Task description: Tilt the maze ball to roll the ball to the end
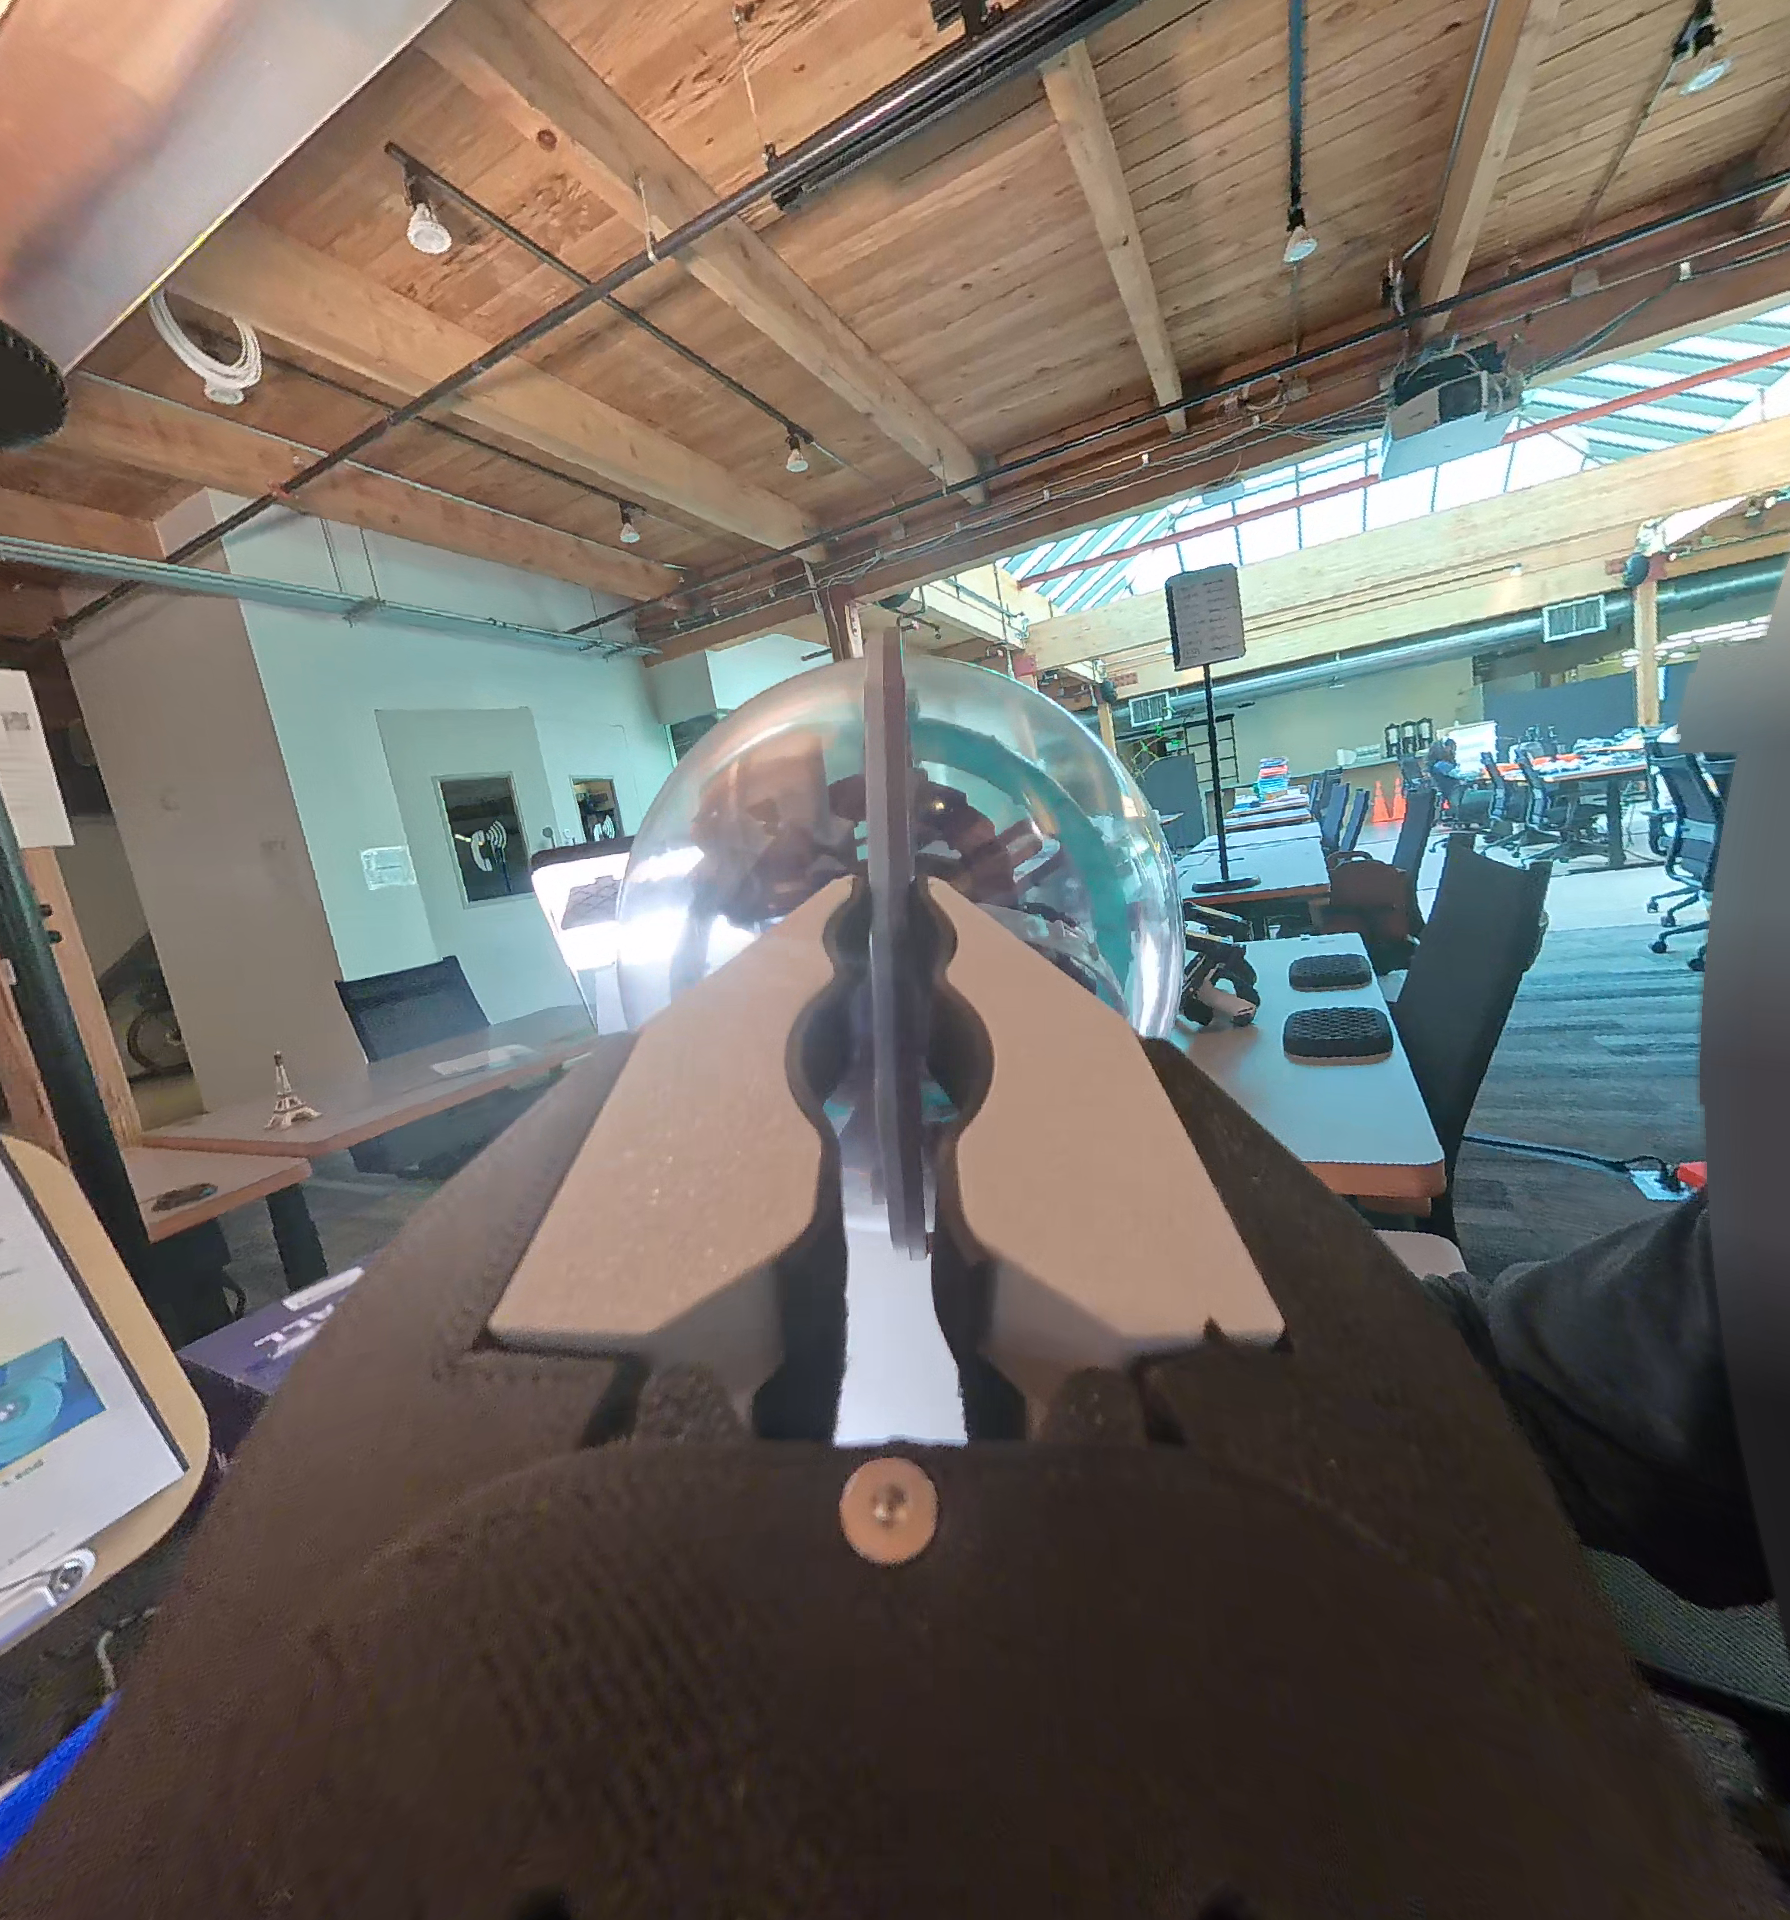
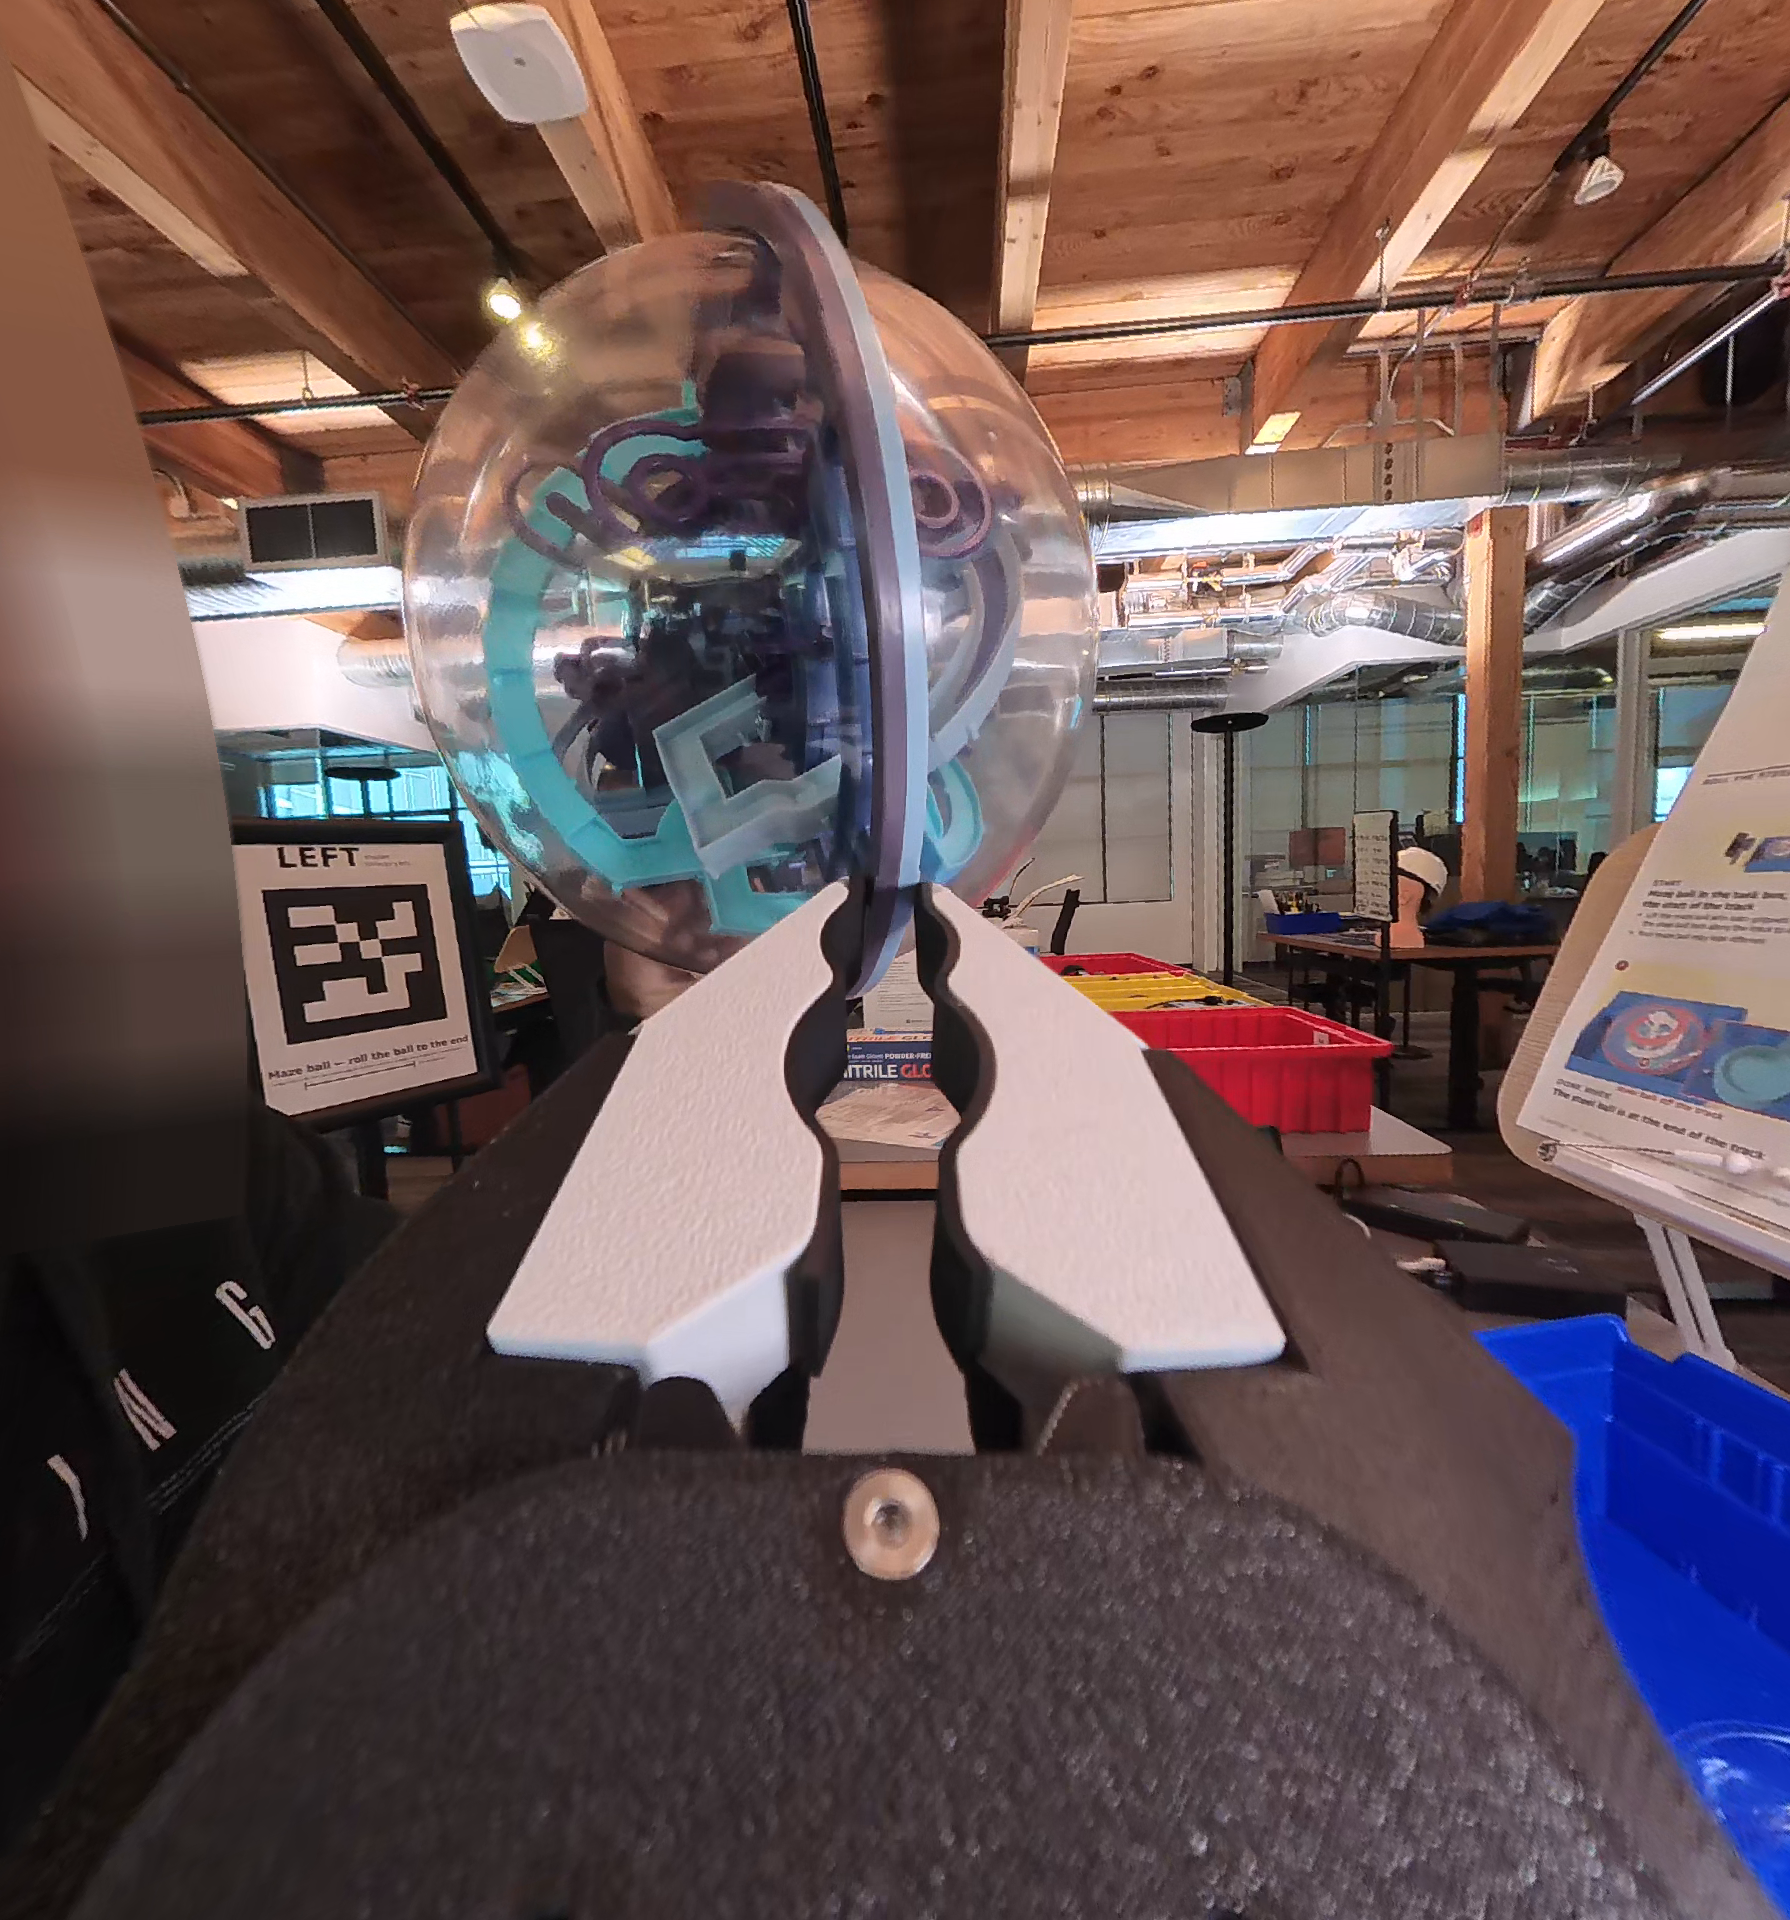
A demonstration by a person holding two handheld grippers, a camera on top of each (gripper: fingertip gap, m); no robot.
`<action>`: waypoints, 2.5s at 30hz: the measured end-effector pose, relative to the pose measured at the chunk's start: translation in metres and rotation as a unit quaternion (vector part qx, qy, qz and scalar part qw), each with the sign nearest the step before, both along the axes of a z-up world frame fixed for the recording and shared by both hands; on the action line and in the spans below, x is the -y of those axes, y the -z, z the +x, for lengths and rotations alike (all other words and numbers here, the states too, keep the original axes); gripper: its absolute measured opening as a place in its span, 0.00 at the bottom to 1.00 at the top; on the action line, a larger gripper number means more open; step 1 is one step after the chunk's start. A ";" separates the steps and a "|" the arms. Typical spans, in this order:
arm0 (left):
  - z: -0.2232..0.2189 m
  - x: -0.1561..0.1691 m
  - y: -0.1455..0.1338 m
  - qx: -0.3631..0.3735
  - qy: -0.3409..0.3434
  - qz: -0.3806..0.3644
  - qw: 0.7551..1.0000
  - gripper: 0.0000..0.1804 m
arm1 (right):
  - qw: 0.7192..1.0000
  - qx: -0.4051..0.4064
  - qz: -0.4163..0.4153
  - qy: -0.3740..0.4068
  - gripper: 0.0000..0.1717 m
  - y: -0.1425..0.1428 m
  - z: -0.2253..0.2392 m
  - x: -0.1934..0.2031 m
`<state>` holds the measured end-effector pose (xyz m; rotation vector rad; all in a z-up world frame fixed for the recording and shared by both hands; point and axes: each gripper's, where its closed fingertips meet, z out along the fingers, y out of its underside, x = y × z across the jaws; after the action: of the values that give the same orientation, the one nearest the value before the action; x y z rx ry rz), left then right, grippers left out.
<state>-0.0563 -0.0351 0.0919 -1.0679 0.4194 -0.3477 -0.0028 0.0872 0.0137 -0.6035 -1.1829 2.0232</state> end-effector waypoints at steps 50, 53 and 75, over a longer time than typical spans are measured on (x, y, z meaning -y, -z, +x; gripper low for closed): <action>-0.010 -0.082 0.293 0.311 0.097 -0.450 0.832 0.03 | 0.803 0.496 -0.314 -0.101 0.04 0.262 0.081 0.054; -0.012 -0.079 0.316 0.312 0.087 -0.475 0.818 0.03 | 0.796 0.503 -0.323 -0.096 0.04 0.267 0.083 0.051; 0.001 -0.055 0.329 0.329 0.101 -0.473 0.811 0.03 | 0.844 0.488 -0.210 0.070 0.16 0.269 0.097 0.021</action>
<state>-0.0553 0.0199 -0.2370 -1.7682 -0.3367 -1.1572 0.0946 0.0665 -0.2557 -2.0477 -1.1302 1.8477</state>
